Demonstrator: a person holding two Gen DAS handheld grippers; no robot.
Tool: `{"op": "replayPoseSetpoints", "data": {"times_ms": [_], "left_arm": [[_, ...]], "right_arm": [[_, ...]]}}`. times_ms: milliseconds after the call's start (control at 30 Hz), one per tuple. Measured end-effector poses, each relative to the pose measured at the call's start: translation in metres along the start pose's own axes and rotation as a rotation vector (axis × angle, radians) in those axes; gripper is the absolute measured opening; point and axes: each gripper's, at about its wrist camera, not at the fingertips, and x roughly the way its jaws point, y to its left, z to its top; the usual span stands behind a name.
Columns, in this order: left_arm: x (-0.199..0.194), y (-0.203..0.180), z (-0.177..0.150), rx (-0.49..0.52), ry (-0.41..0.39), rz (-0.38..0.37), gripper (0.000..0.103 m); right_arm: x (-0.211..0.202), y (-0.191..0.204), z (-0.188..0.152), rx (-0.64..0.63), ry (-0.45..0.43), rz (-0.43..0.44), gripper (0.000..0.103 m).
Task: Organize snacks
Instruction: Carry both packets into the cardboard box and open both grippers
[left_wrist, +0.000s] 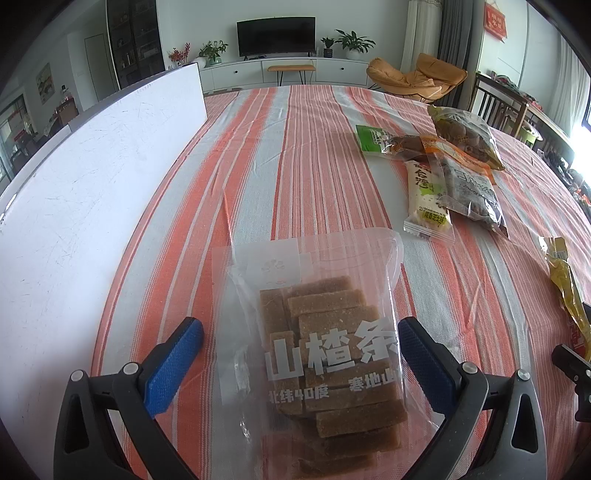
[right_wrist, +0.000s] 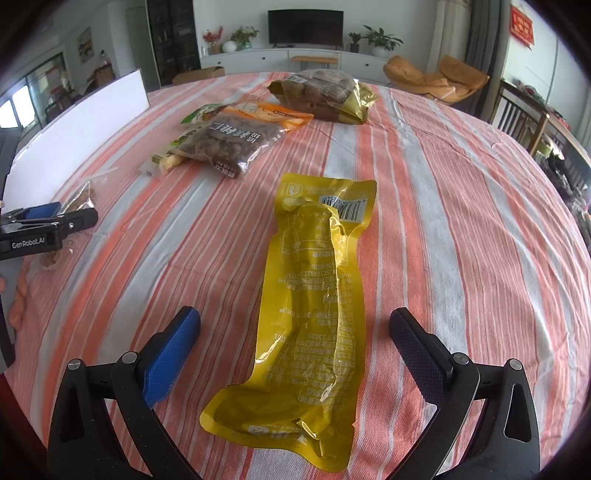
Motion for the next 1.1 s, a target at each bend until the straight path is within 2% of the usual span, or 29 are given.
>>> {"op": "replayPoseSetpoints", "data": {"times_ms": [133,200,233,267,300,333,467,600,633,733,800,867,933,1000,1100], "left_arm": [[0.0,0.0,0.001,0.005,0.009,-0.004,0.103],[0.001,0.001,0.005,0.03,0.073,-0.024,0.103],[0.001,0.001,0.007,0.043,0.113,-0.035,0.099],[-0.001,0.001,0.008,0.044,0.123,-0.042,0.091],[-0.008,0.003,0.007,0.035,0.116,-0.061,0.072],[-0.014,0.004,0.006,0.025,0.109,-0.094,0.051],[-0.028,0.018,-0.009,-0.068,0.097,-0.185,0.049],[-0.05,0.035,-0.027,-0.199,0.053,-0.34,0.048],[-0.057,0.039,-0.027,-0.22,0.042,-0.363,0.048],[-0.087,0.06,-0.018,-0.287,-0.018,-0.426,0.049],[-0.114,0.085,-0.008,-0.337,-0.074,-0.447,0.049],[-0.138,0.111,-0.001,-0.366,-0.123,-0.425,0.049],[-0.162,0.144,0.002,-0.382,-0.168,-0.35,0.049],[-0.178,0.176,0.005,-0.382,-0.196,-0.24,0.049],[-0.189,0.228,0.002,-0.393,-0.188,-0.049,0.051]], "right_arm": [[0.001,0.0,0.002,-0.007,0.007,0.007,0.103],[0.006,0.0,0.012,-0.027,0.057,0.024,0.103],[0.009,-0.001,0.018,-0.027,0.092,0.037,0.099],[0.008,-0.006,0.025,0.004,0.102,0.066,0.09],[0.004,-0.009,0.029,0.023,0.085,0.063,0.05],[0.003,-0.013,0.032,0.031,0.085,0.05,0.05],[-0.001,-0.026,0.022,0.137,0.101,0.128,0.049],[-0.022,-0.036,0.004,0.33,0.058,0.334,0.049],[-0.025,-0.036,0.005,0.344,0.052,0.344,0.05],[-0.039,-0.022,0.018,0.369,0.027,0.407,0.05],[-0.051,-0.004,0.041,0.345,0.009,0.45,0.05],[-0.064,0.024,0.065,0.292,-0.015,0.499,0.05],[-0.078,0.063,0.092,0.222,-0.037,0.565,0.05],[-0.09,0.115,0.124,0.137,-0.053,0.652,0.05],[-0.101,0.19,0.162,0.03,-0.068,0.743,0.05]]}}
